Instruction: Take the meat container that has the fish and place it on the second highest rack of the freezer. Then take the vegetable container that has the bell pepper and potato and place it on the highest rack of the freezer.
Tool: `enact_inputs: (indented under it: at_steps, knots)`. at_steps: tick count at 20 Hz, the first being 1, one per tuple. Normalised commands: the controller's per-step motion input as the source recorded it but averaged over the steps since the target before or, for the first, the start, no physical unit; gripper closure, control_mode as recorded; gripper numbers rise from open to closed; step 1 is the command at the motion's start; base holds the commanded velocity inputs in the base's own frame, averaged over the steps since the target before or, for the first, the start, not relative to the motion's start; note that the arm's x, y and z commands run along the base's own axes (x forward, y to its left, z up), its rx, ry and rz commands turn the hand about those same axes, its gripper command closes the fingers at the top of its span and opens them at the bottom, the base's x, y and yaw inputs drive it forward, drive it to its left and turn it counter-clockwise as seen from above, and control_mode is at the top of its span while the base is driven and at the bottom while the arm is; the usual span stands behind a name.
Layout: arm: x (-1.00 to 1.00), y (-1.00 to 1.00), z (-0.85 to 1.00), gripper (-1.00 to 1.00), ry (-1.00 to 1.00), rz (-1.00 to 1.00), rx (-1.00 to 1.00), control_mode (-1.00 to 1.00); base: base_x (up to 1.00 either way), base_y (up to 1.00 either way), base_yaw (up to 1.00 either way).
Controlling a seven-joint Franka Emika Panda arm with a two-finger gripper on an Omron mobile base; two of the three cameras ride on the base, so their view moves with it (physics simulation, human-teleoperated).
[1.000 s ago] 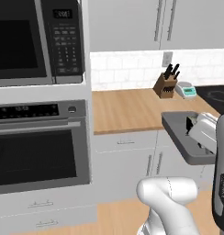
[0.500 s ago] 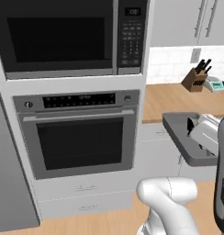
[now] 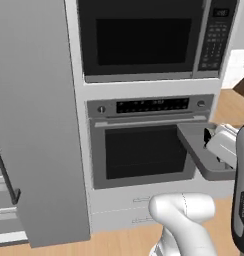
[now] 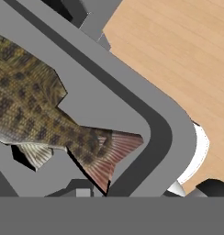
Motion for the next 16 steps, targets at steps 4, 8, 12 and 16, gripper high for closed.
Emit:
enact_inputs:
  at_steps: [4, 8, 12, 16]
  knots:
    - [0.0, 0.0, 0.0, 1.0, 0.0, 0.0, 0.0, 1.0, -0.05, 1.0, 0.0]
    - [0.0, 0.0, 0.0, 1.0, 0.0, 0.0, 0.0, 1.0, 0.0, 1.0, 0.0]
    - [0.0, 0.0, 0.0, 1.0, 0.0, 0.0, 0.0, 1.0, 0.0, 1.0, 0.0]
    - [0.0, 0.0, 0.0, 1.0, 0.0, 0.0, 0.0, 1.0, 0.04, 1.0, 0.01]
